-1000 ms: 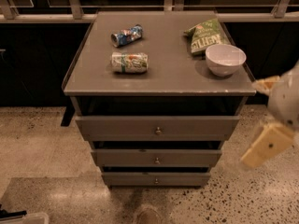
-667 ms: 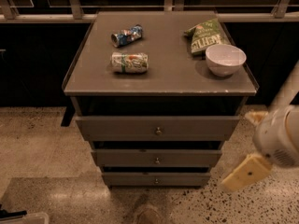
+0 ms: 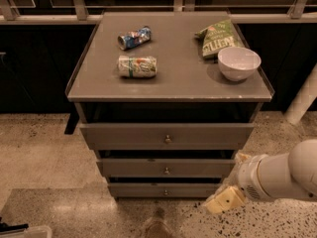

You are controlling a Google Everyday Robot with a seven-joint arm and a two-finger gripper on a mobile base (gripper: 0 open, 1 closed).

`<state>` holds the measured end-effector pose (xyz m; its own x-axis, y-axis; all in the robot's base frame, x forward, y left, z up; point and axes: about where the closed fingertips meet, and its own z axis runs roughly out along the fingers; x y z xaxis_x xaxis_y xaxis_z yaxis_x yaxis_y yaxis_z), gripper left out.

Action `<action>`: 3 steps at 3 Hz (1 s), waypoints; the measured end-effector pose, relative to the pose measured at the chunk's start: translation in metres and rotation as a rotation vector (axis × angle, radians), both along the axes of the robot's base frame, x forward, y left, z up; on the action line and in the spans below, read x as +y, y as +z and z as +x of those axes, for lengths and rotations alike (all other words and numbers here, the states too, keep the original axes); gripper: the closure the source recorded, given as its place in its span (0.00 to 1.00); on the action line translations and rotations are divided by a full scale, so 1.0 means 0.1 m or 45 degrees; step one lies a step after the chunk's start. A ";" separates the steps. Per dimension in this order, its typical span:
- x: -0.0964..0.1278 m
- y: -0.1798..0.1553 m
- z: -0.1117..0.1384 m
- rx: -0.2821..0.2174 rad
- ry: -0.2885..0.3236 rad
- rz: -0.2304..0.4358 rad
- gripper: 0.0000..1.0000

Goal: Open middle drawer

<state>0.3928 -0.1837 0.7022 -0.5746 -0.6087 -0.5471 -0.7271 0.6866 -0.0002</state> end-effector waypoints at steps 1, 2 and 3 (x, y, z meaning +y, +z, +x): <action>-0.04 0.03 0.18 -0.081 -0.045 0.002 0.00; -0.04 0.03 0.18 -0.081 -0.045 0.002 0.19; -0.04 0.03 0.18 -0.081 -0.045 0.002 0.42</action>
Offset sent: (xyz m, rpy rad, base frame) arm 0.0182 -0.0044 0.0023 0.0026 -0.0617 -0.0352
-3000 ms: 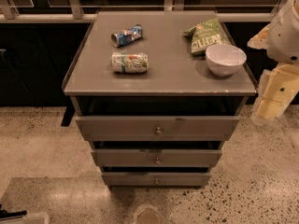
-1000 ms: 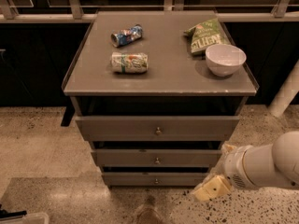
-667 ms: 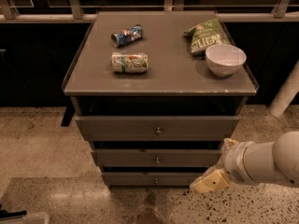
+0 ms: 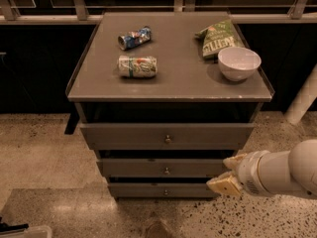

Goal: Open middle drawer

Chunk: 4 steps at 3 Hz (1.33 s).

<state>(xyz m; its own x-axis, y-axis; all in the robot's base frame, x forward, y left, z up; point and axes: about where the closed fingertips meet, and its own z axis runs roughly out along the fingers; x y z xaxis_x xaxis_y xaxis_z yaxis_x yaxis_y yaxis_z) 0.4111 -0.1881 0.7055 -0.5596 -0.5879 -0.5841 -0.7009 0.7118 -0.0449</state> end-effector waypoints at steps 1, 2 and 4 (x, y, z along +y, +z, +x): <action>0.00 0.00 0.00 0.000 0.000 0.000 0.66; 0.00 0.00 0.00 0.000 0.000 0.000 0.89; -0.05 -0.29 -0.01 -0.061 -0.144 0.069 1.00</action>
Offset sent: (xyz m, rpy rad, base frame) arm 0.0000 0.0000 0.0000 0.0000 0.0000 0.0000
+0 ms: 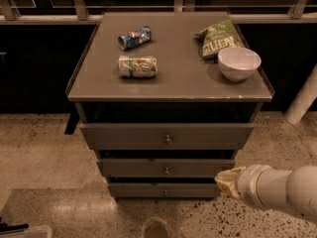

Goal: Open middle drawer

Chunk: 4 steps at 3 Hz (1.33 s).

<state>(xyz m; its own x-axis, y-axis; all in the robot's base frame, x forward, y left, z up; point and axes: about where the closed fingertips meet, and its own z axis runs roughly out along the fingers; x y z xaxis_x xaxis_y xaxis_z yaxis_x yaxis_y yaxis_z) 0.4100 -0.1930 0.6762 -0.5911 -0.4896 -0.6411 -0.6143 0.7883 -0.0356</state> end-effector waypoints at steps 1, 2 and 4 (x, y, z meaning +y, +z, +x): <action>0.06 -0.29 -0.04 -0.087 -0.067 0.029 1.00; 0.20 -0.57 0.04 -0.177 -0.089 0.052 1.00; 0.11 -0.48 0.20 -0.257 -0.146 0.039 1.00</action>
Offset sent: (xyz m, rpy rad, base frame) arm 0.0674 -0.0054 -0.0521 0.0129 -0.4867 -0.2697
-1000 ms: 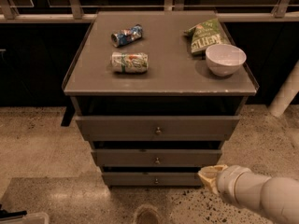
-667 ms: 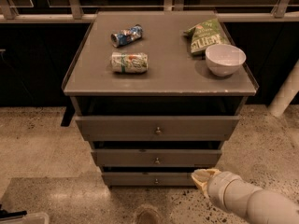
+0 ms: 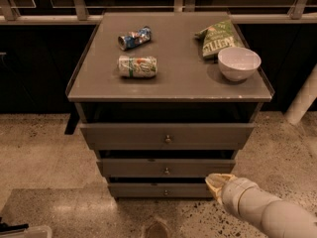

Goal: Open middle drawer

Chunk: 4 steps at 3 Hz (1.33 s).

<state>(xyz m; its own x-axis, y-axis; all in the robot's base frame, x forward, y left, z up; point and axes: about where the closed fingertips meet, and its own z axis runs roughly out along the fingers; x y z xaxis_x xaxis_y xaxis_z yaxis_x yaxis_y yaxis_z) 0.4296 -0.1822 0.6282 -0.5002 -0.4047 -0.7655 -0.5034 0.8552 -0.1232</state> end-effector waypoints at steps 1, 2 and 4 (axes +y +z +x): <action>-0.07 -0.21 0.10 0.005 -0.055 0.025 1.00; -0.14 -0.54 0.36 -0.012 -0.103 0.053 1.00; -0.25 -1.06 0.72 -0.060 -0.209 0.088 1.00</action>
Offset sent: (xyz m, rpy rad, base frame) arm 0.0677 -0.0225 -0.1015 0.0787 -0.0206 -0.1313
